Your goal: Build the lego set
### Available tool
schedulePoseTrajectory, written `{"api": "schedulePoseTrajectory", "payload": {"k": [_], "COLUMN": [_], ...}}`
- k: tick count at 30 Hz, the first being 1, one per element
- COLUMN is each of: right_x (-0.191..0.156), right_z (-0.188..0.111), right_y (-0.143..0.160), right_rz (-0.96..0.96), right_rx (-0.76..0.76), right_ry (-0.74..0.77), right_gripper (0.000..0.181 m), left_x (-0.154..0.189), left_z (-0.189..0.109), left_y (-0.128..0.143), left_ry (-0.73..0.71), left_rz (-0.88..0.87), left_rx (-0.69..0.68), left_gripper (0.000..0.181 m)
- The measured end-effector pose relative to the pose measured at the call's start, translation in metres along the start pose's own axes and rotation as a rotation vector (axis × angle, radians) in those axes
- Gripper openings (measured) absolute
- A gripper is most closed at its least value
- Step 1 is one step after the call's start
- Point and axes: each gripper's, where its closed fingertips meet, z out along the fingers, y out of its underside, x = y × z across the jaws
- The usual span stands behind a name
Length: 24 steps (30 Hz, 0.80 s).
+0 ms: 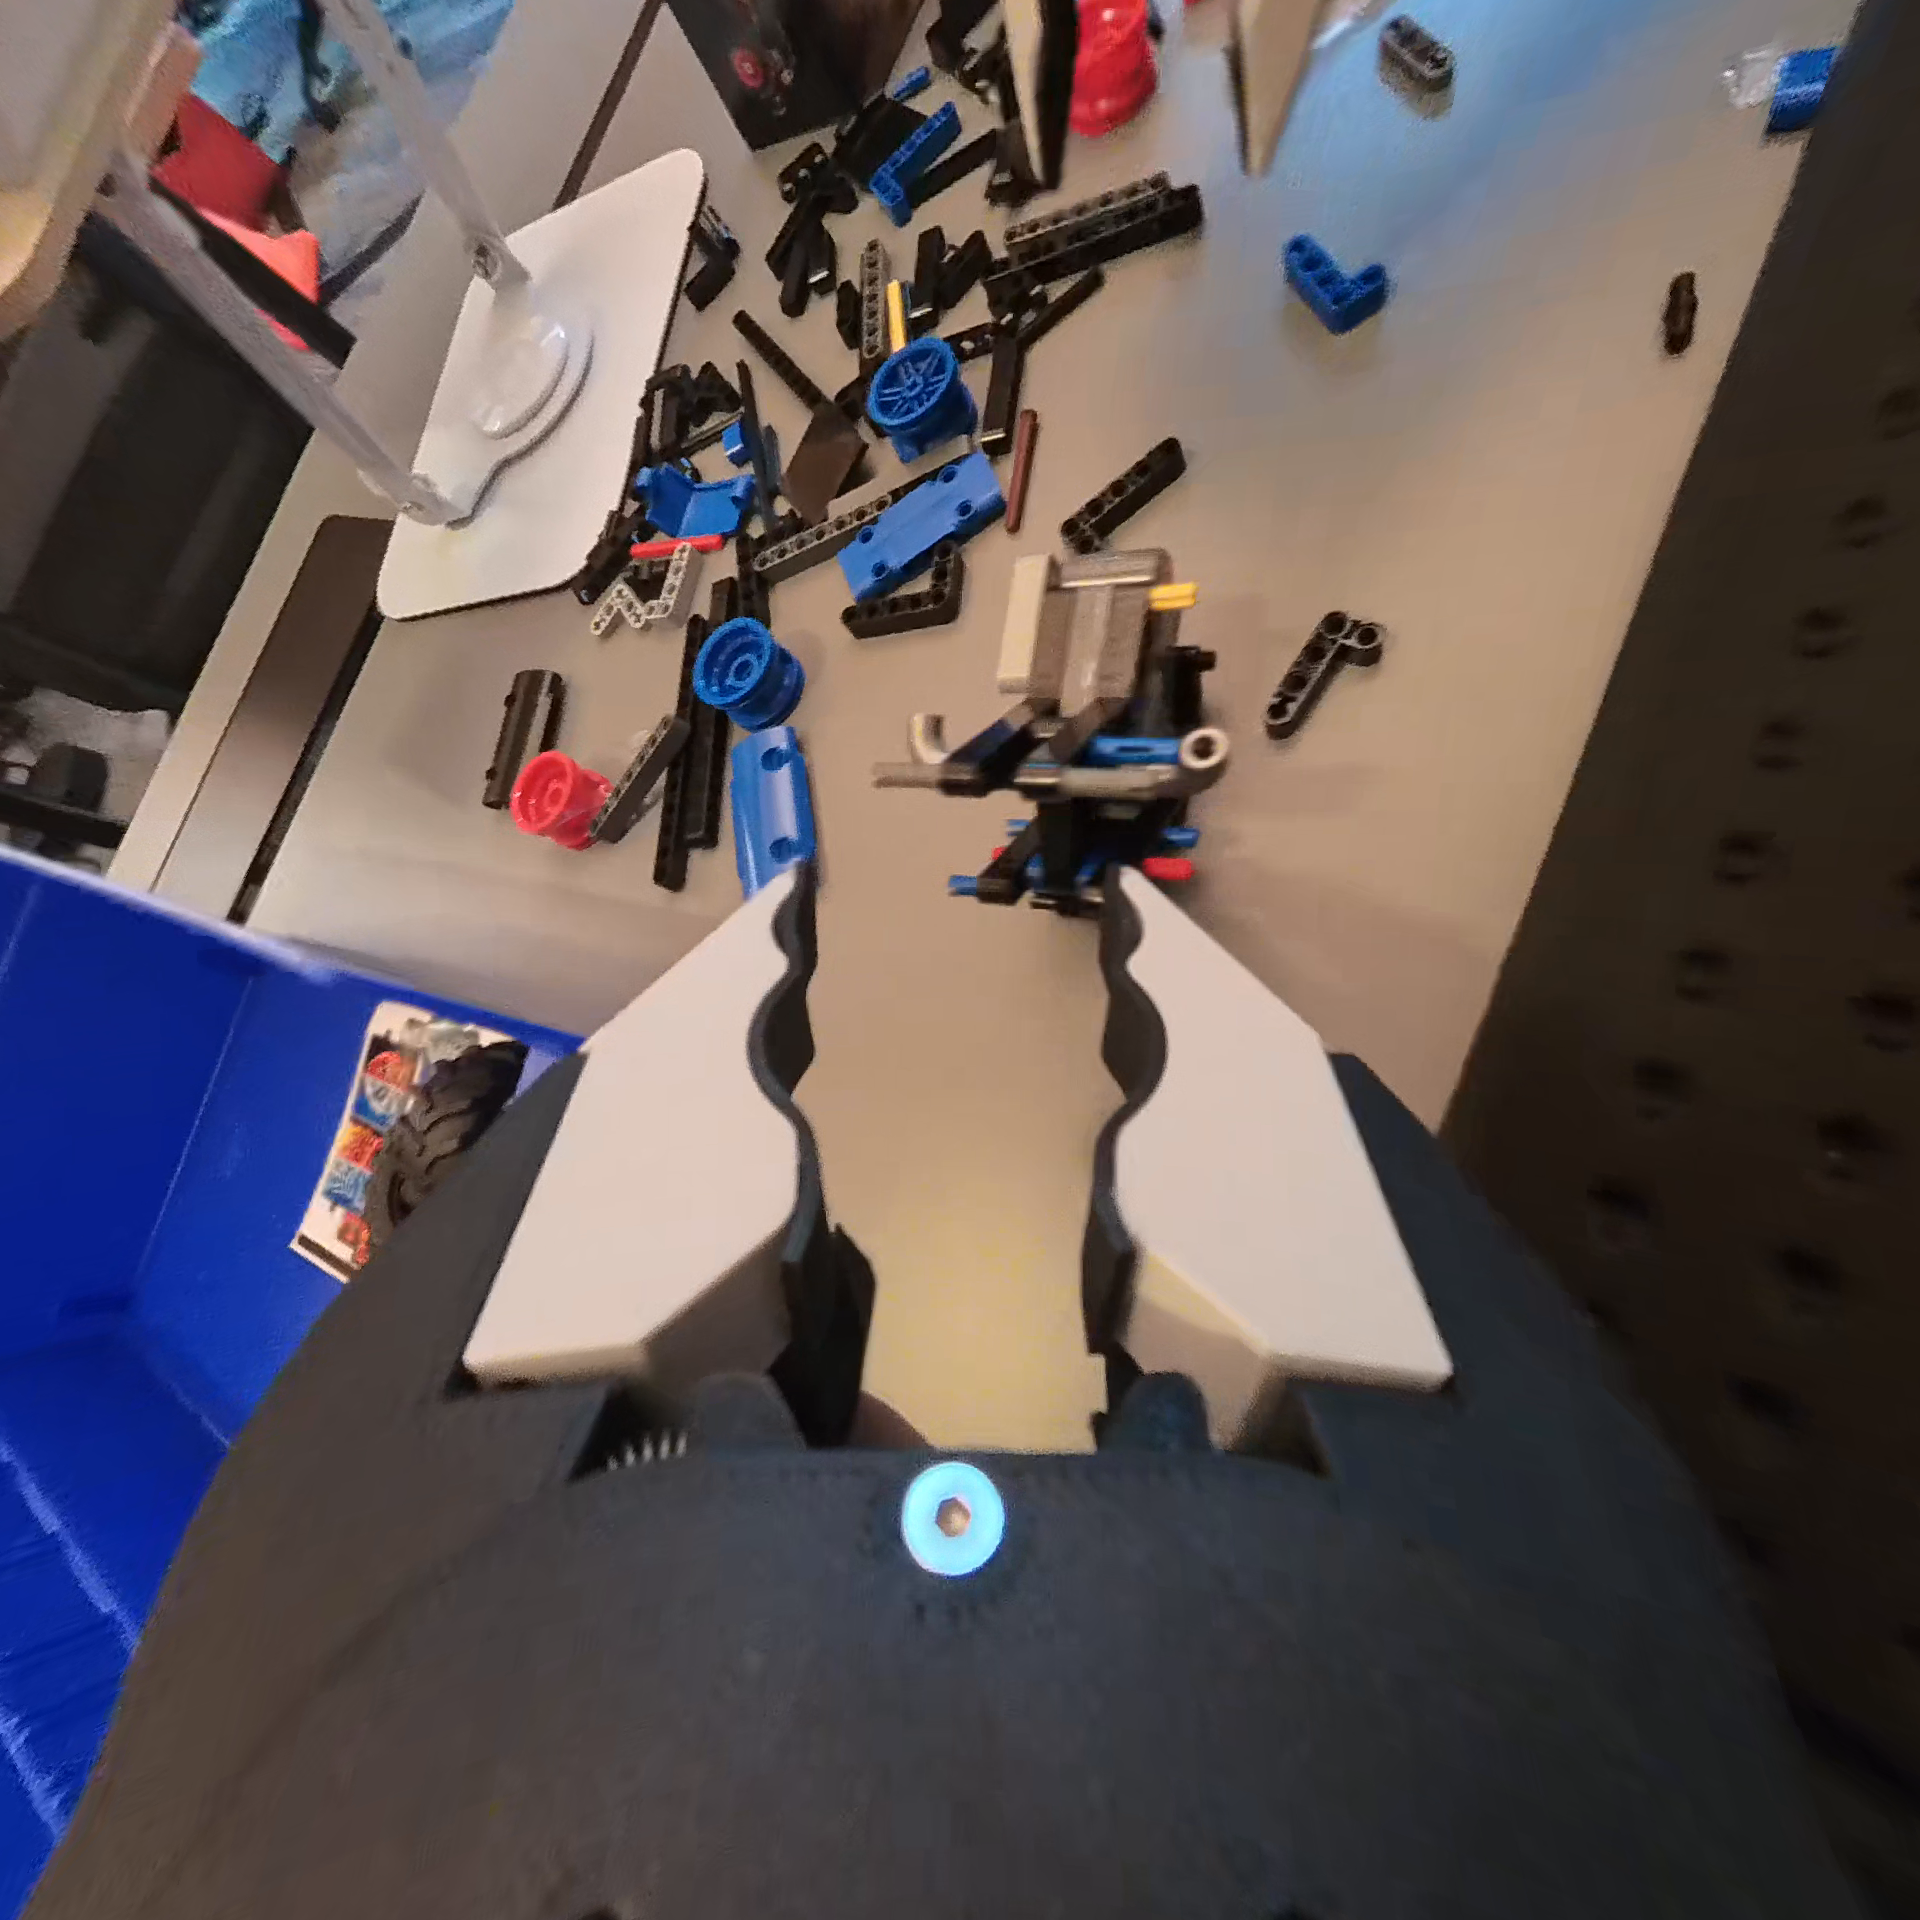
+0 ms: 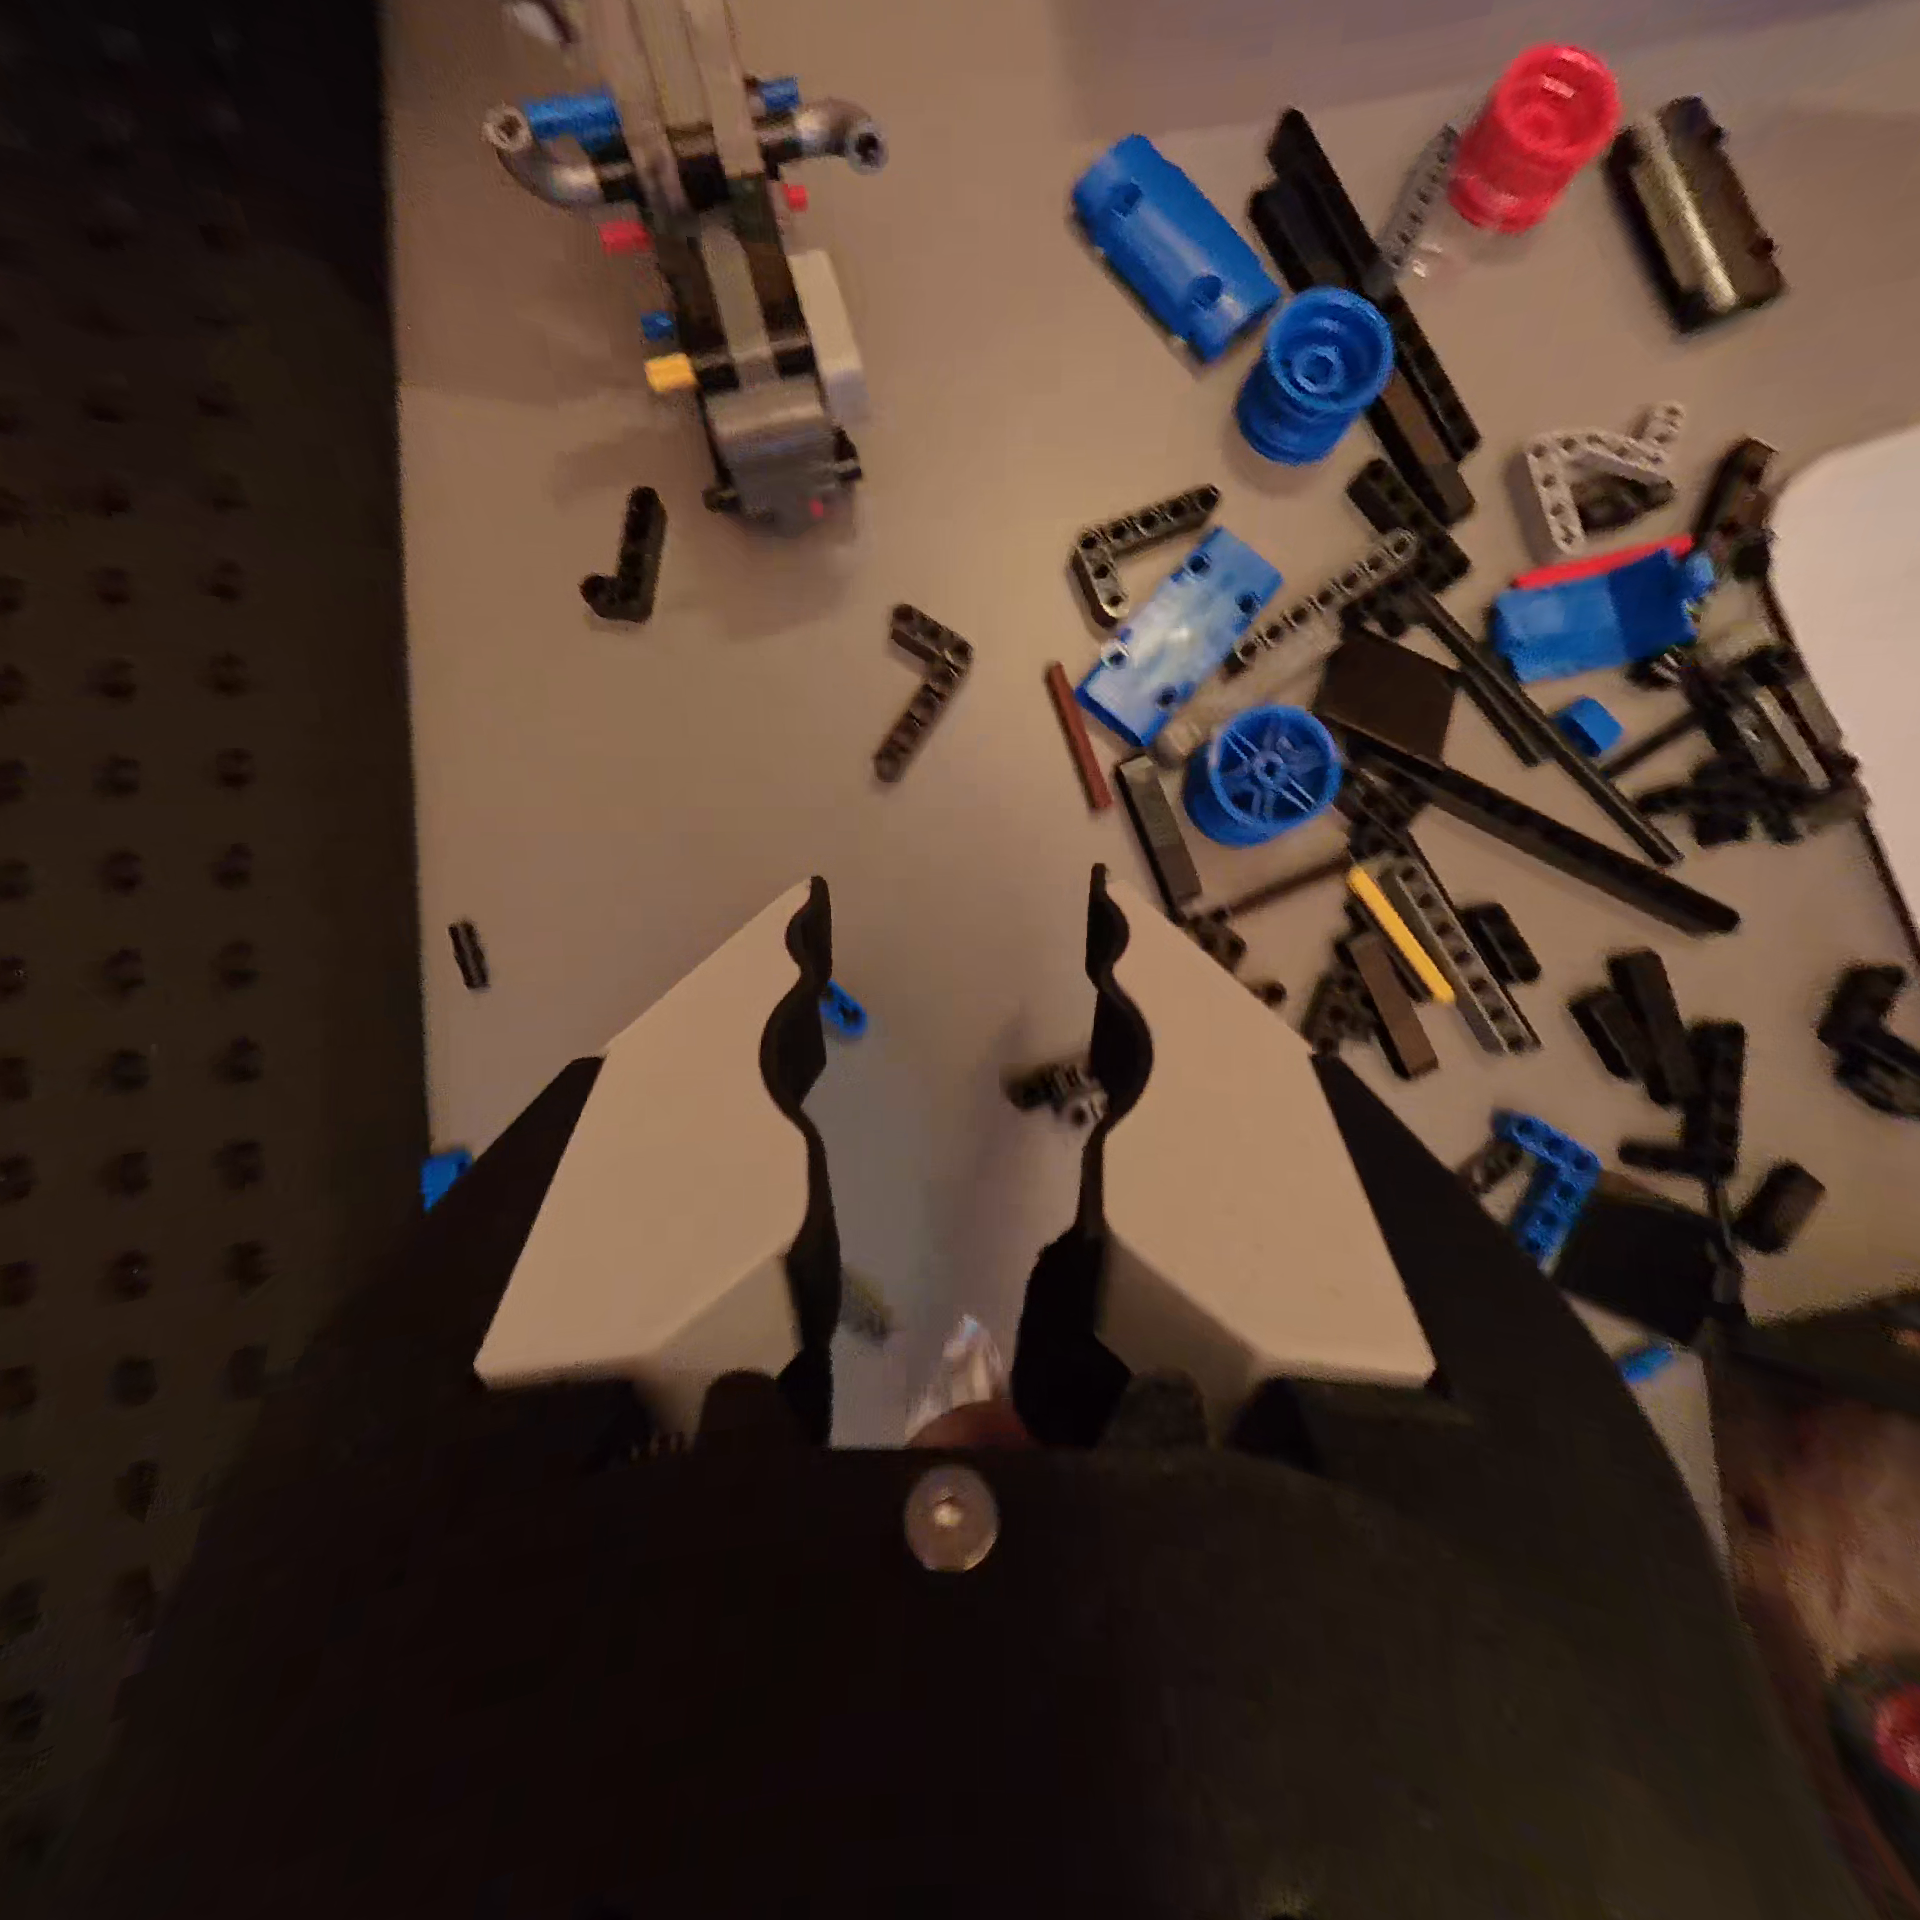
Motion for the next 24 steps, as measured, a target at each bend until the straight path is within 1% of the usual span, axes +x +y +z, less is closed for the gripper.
{"api": "schedulePoseTrajectory", "payload": {"k": [4,5,8,10,12,14,16,20,24], "right_x": [0.016,0.017,0.022,0.022,0.022,0.021,0.017,0.006,-0.004], "right_z": [-0.019,-0.023,-0.035,-0.039,-0.042,-0.044,-0.046,-0.047,-0.043], "right_y": [0.022,0.026,0.041,0.05,0.058,0.063,0.067,0.08,0.091], "right_rz": [0.025,0.033,0.046,0.053,0.061,0.071,0.076,0.044,0.021], "right_rx": [-0.036,-0.037,-0.054,-0.066,-0.079,-0.08,-0.08,-0.112,-0.136], "right_ry": [0.069,0.075,0.11,0.125,0.138,0.147,0.14,0.114,0.092], "right_gripper": [0.048,0.047,0.045,0.045,0.045,0.045,0.043,0.036,0.035], "left_x": [0.013,0.014,0.018,0.016,0.013,0.009,0.009,0.005,-0.003], "left_z": [0.007,0.011,0.025,0.03,0.031,0.032,0.033,0.031,0.027], "left_y": [-0.013,-0.016,-0.014,-0.014,-0.015,-0.013,-0.011,-0.008,-0.002], "left_ry": [0.011,0.008,0.008,-0.002,-0.014,-0.036,-0.04,-0.047,-0.046], "left_rz": [0.034,0.051,0.119,0.132,0.139,0.138,0.152,0.17,0.219], "left_rx": [0.026,0.029,-0.012,-0.021,-0.026,-0.039,-0.054,-0.068,-0.113], "left_gripper": [0.064,0.064,0.056,0.044,0.035,0.033,0.027,0.024,0.023]}}
